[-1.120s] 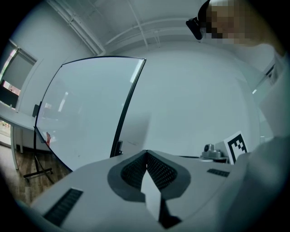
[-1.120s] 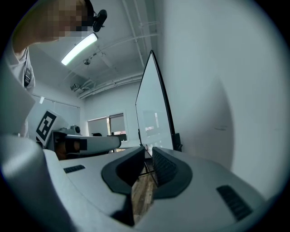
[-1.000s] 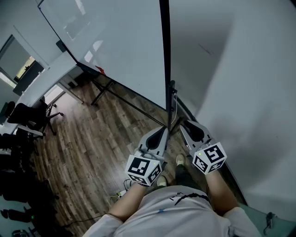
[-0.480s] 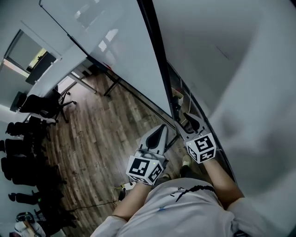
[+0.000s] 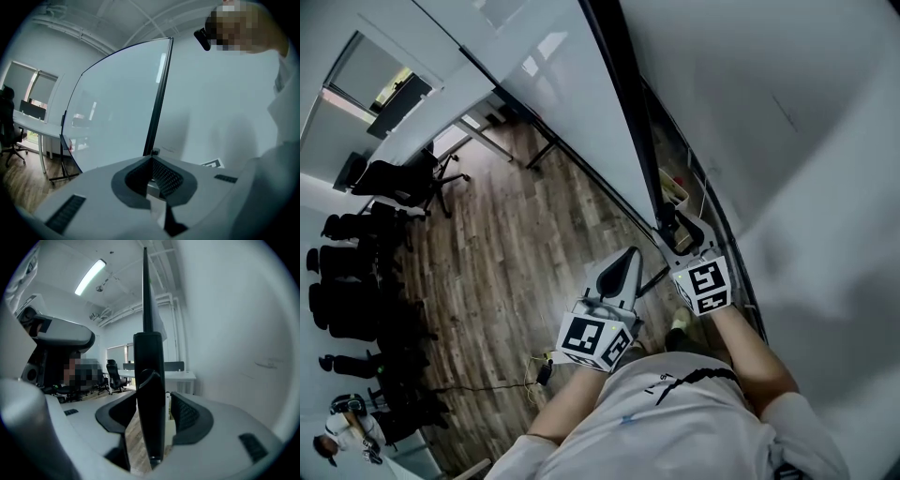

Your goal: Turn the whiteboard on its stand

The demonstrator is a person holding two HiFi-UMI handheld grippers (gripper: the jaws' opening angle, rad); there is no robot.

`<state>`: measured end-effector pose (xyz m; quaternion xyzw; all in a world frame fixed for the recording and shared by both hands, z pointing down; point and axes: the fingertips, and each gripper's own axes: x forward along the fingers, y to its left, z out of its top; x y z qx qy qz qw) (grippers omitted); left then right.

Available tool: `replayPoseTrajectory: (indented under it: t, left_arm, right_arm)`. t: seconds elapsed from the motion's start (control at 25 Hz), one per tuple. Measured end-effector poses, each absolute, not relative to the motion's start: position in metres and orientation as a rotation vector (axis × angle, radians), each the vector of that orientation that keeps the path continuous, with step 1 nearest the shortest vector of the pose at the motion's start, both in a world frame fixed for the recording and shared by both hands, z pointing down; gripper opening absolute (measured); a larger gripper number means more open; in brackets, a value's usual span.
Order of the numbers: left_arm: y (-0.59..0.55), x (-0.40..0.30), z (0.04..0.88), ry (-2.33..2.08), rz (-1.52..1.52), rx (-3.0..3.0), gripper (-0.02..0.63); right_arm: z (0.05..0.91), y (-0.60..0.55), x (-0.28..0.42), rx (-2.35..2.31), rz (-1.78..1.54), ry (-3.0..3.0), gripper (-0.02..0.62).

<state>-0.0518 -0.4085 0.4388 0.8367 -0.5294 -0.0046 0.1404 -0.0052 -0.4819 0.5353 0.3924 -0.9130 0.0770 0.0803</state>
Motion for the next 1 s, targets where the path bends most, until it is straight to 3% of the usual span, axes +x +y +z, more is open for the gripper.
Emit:
replayPoseTrajectory:
  t: [1.0]
  left_arm:
    - [-0.395,-0.083,0.441,-1.583,-0.017,2.382,0.012]
  right_arm:
    - [0.537,-0.495,-0.018,1.177,0.149,-2.711,0.184]
